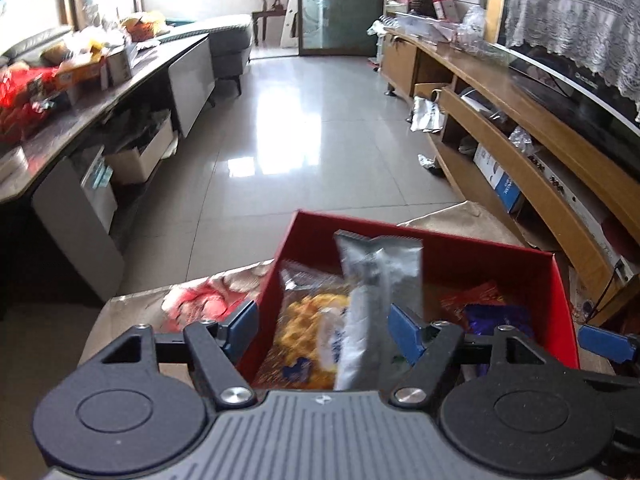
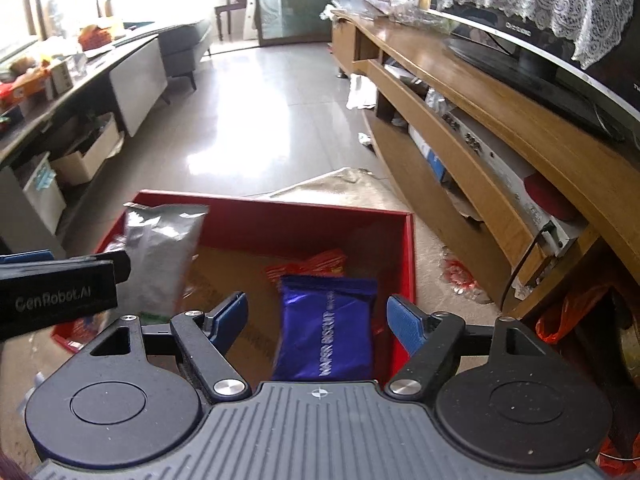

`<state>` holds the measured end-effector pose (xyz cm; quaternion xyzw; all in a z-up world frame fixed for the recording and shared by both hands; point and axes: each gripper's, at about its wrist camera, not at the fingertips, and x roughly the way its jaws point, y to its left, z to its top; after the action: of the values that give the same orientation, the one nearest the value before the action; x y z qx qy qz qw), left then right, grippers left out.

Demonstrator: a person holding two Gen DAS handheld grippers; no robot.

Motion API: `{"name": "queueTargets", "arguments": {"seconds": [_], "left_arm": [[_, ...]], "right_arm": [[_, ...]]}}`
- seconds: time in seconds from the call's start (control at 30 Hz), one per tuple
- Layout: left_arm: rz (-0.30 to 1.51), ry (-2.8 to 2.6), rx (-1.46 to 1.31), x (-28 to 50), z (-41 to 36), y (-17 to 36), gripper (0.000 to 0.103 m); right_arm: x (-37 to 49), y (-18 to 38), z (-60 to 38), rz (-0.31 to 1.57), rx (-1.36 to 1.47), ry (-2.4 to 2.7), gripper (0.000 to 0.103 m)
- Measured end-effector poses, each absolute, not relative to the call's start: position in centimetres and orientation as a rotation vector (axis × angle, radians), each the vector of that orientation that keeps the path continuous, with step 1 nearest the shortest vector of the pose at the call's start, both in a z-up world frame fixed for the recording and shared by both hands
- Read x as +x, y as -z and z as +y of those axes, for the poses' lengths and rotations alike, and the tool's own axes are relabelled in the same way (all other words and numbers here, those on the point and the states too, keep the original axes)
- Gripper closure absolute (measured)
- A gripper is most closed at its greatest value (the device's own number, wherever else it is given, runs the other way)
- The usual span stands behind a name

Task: Organize snacks
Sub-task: 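Move both tools back to the snacks beside the box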

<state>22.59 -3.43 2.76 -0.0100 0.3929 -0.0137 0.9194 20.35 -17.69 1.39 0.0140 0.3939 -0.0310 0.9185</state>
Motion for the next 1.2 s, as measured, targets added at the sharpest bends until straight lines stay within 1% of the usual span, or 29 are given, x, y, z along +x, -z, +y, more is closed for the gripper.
{"name": "queueTargets", "arguments": {"seconds": [0.4,0.63,0.97,1.2], "left_arm": [[0.880,-0.041,-0.080,18.7,3.0,-1.2,0.034],[0.943,-0.032,-0.087,17.1,5.9,0.7,0.034],[1.070,-0.028,-0.087,17.1,8.8,4.9,0.034],[1.111,-0.076,-0.171,19.0,10.3,6.8,0.034]], "right_arm": [[16.8,-1.0,-12.9,0.853,-0.069,-0.066,0.021],[15.7,0.3,-10.4,0.920,-0.096,-0.166,0.021],[16.3,2.0,-7.6,0.991,-0.136,-0.242,0.020],[16.5,2.6,-7.1,1.007,-0.154,-0.252,0.020]]}}
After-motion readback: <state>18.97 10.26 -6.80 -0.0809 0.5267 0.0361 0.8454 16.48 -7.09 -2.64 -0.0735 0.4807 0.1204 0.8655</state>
